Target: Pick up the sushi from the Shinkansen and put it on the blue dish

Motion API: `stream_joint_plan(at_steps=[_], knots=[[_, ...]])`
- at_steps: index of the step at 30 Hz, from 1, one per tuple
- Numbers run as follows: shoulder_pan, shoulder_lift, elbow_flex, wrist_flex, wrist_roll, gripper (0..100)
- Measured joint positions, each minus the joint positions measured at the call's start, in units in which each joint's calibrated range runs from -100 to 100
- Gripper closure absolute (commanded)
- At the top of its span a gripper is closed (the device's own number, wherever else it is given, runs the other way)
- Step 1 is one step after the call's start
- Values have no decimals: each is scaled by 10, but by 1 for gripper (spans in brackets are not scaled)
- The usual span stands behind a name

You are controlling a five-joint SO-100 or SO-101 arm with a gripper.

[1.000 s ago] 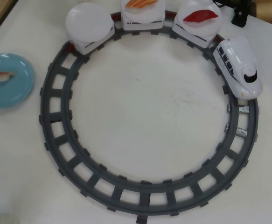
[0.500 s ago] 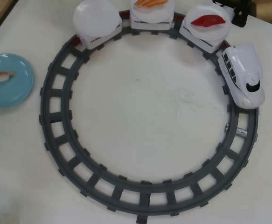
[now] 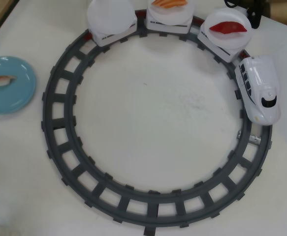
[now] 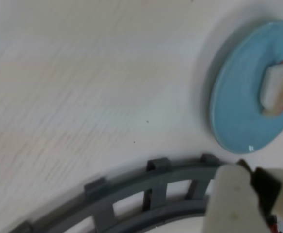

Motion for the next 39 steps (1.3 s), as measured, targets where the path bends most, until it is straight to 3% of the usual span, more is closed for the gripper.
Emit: stream_joint_plan(at_steps=[12, 39], knots=[[0, -27, 180, -76, 0, 97], [-1, -361, 490, -118, 25, 97]])
